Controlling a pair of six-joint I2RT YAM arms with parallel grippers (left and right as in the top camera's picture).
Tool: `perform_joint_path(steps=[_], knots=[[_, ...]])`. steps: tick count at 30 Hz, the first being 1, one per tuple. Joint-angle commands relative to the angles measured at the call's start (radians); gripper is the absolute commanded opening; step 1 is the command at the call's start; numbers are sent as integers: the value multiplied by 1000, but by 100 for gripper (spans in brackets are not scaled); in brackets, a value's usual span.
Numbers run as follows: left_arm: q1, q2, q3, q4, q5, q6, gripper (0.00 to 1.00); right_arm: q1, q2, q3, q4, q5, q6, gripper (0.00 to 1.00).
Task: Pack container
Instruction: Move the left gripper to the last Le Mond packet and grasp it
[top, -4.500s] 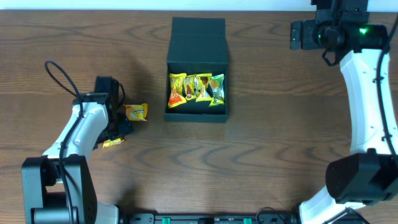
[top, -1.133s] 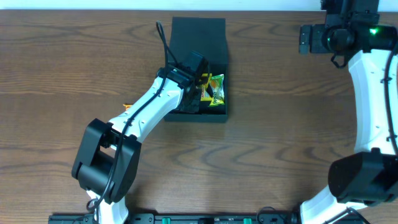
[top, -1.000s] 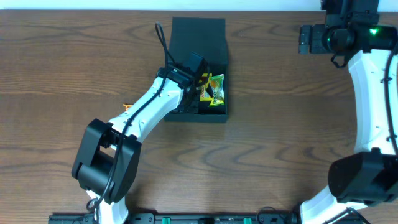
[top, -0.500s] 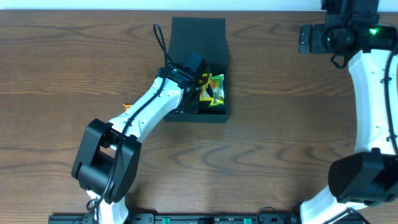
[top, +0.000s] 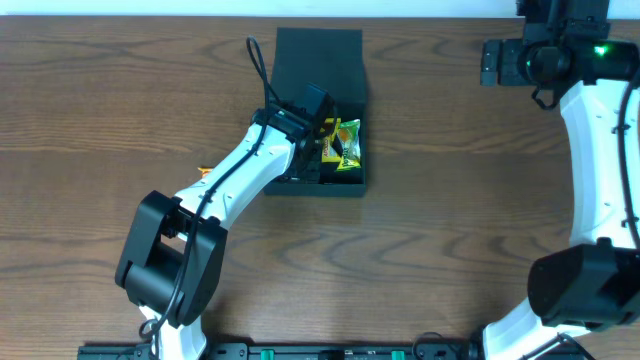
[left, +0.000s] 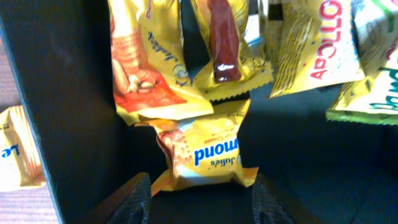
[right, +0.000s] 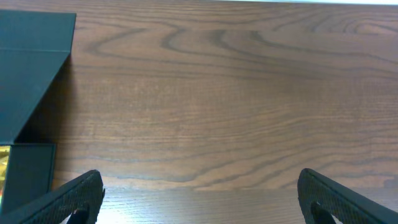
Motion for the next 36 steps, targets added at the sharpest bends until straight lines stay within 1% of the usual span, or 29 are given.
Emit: perform_joint_path(steps=[1, 5, 7, 9, 11, 12, 14, 16, 17, 18, 19, 22, 24, 27, 29, 31, 33, 36], knots=[[3, 2, 58, 3, -10, 58, 54, -5, 7, -4, -2, -1, 12, 99], [4, 0, 233, -34, -70, 101, 54, -5, 7, -4, -2, -1, 12, 99], [4, 0, 334, -95, -145, 130, 54, -5, 7, -4, -3, -1, 12, 99], [9, 0, 373, -166, -235, 138, 49, -5, 7, -4, -5, -1, 12, 99], [27, 1, 372, -238, -278, 134, 42, -5, 7, -4, -8, -1, 12, 99], [42, 3, 367, -270, -271, 132, 41, -5, 7, -4, -9, -1, 12, 99], [88, 3, 345, -315, -216, 130, 43, -5, 7, -4, -8, -1, 12, 99], [152, 3, 313, -333, -117, 137, 44, -5, 7, -4, -5, -1, 12, 99], [184, 3, 294, -336, -65, 152, 48, -5, 7, -4, -3, -1, 12, 99], [218, 3, 278, -345, -26, 165, 59, -5, 7, -4, -2, -1, 12, 99], [236, 3, 271, -351, -22, 165, 61, -5, 7, -4, -2, -1, 12, 99], [279, -13, 246, -368, -21, 172, 61, -5, 7, -4, -4, -1, 12, 99], [286, -46, 210, -369, -10, 187, 52, -5, 7, -4, -8, -5, 13, 99], [285, -131, 80, -312, -19, 171, 54, -4, 7, -4, -13, -32, 13, 99], [301, -201, -44, -245, -21, 144, 56, -4, 7, -4, -11, -48, 13, 99], [330, -269, -164, -171, 10, 109, 60, -4, 7, -4, -8, -49, 13, 99], [357, -325, -254, -79, 54, 108, 65, -5, 7, -4, -10, -49, 13, 99], [365, -347, -311, 25, 2, 127, 77, -4, 7, -4, -13, -50, 18, 99]])
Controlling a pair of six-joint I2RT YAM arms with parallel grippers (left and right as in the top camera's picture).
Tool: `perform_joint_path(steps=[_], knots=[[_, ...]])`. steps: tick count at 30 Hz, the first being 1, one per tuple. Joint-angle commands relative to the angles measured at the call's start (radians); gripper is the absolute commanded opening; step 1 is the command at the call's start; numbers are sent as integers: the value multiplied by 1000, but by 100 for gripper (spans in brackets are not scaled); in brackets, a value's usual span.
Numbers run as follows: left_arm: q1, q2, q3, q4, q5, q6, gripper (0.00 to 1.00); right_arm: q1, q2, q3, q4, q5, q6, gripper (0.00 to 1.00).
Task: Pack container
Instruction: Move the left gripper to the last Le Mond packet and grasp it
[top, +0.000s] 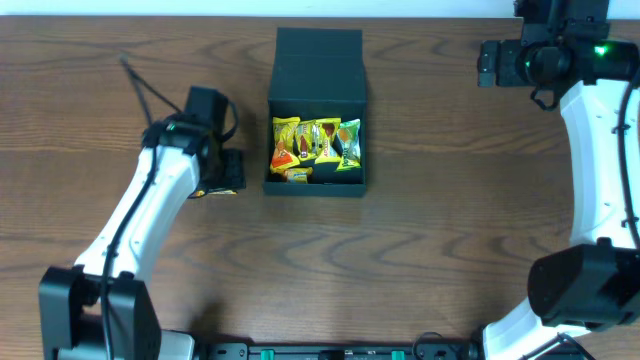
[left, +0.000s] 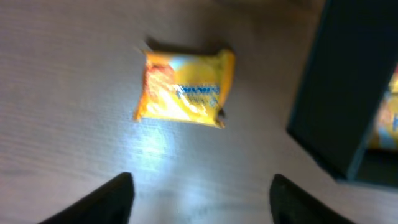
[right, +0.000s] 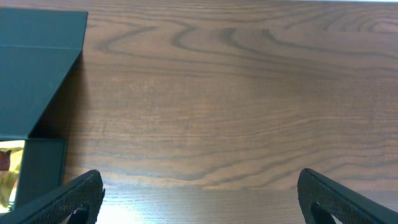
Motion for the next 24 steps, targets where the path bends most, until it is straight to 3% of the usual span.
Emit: perform_joint_path(steps=[1, 10, 19, 24], knots=[[7, -8, -43, 63, -33, -3, 81, -4, 7, -4, -4, -12, 24, 99], [8, 186, -56, 122, -46, -44, 82, -4, 7, -4, -46, -15, 31, 99], [11, 210, -55, 177, -147, -37, 81, -4, 7, -4, -66, -14, 31, 99], [11, 223, -56, 217, -142, -37, 93, -4, 7, -4, -65, -15, 31, 99]])
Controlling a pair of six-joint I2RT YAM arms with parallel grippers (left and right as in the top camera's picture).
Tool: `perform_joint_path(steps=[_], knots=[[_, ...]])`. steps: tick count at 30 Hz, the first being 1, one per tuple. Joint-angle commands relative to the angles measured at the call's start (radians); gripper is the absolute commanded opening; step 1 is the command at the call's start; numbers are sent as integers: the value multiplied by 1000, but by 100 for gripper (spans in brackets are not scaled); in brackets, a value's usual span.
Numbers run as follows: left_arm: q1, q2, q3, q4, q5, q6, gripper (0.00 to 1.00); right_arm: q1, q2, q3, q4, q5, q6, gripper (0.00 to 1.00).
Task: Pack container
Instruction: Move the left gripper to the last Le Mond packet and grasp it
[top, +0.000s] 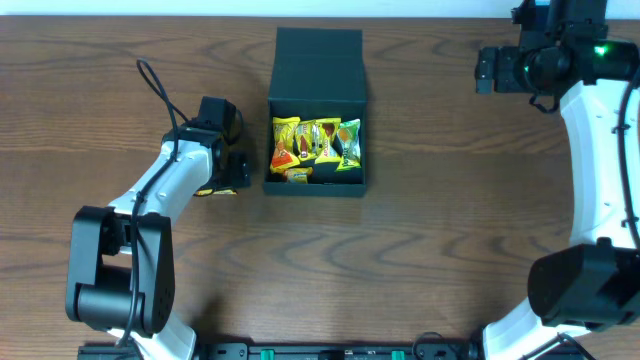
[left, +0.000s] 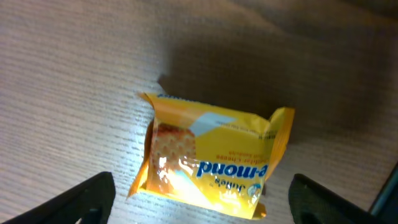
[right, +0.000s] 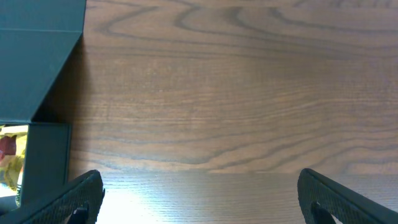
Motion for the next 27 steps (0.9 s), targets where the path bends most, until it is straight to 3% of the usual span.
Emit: perform_joint_path(steps=[1, 9, 14, 23, 27], knots=[[4, 32, 0, 9, -21, -2, 94, -4, 7, -4, -4, -7, 16, 99], [5, 59, 0, 28, -7, -1, 93, -4, 7, -4, -4, -7, 16, 99], [5, 60, 0, 46, -7, -1, 78, -4, 7, -4, -5, -7, 17, 99], [5, 99, 0, 41, 8, -1, 84, -4, 7, -4, -12, -7, 17, 99], [5, 100, 0, 41, 8, -2, 69, -4, 7, -4, -14, -7, 16, 99]])
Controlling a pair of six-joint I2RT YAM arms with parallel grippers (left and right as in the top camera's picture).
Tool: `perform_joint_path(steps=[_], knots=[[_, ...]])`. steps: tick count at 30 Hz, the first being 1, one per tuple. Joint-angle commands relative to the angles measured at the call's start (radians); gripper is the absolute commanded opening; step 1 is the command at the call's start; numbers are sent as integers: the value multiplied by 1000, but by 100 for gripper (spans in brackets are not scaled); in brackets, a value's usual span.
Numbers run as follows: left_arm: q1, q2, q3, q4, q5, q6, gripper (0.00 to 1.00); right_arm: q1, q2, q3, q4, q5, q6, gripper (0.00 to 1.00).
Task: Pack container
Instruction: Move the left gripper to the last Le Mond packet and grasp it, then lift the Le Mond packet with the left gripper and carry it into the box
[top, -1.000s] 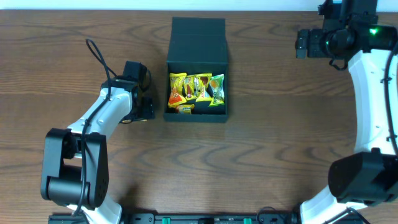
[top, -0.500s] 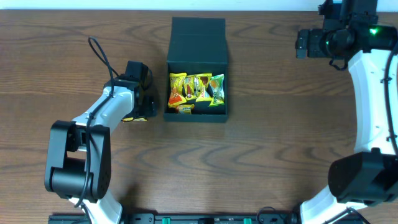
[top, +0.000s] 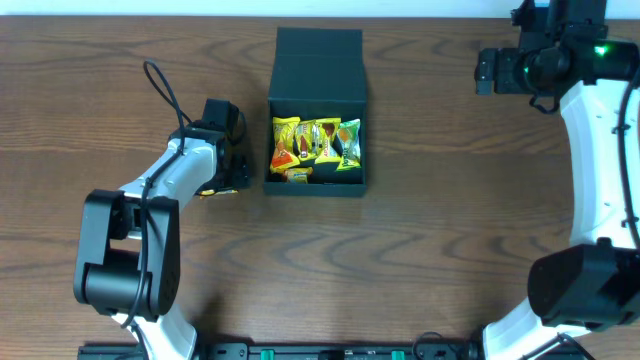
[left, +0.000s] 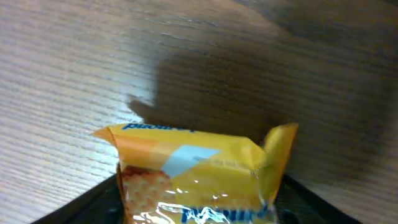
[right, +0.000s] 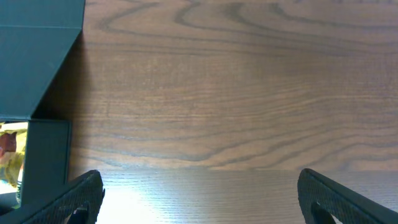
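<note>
A yellow biscuit packet lies on the wooden table just left of the black box; in the overhead view only its edge shows beside the arm. My left gripper is low over the packet, open, with a finger close on each side of it. The box holds several yellow and green snack packets. My right gripper hangs open and empty over bare table at the far right, well away from the box.
The box's open lid lies flat behind it, toward the table's far edge. The box's wall shows at the left of the right wrist view. A black cable loops above my left arm.
My left gripper has come down closer over the yellow packet, whose sides now stand near both fingers. The right arm and the box have not moved.
My left gripper was first inside the box, open above a yellow packet lying there. Then it was out over the table left of the box, above another yellow packet. It then hung closer over that packet, and now straddles it.
</note>
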Motion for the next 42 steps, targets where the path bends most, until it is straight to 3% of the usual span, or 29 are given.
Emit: perform_joint_path(steps=[1, 13, 28, 38, 42], knots=[[4, 26, 0, -4, -3, -2, 65, -4, 7, -4, -3, -7, 16, 99], [4, 26, 2, -5, -3, -2, 57, -4, 7, -4, -3, -7, 16, 99], [4, 26, 34, -23, -3, -2, 56, -4, 7, -4, -8, -7, 17, 99], [2, 26, 292, -182, -2, -2, 52, -4, 7, -4, -7, -7, 17, 99], [0, 26, 410, -199, 104, -2, 51, -4, 7, -4, -7, -7, 17, 99]])
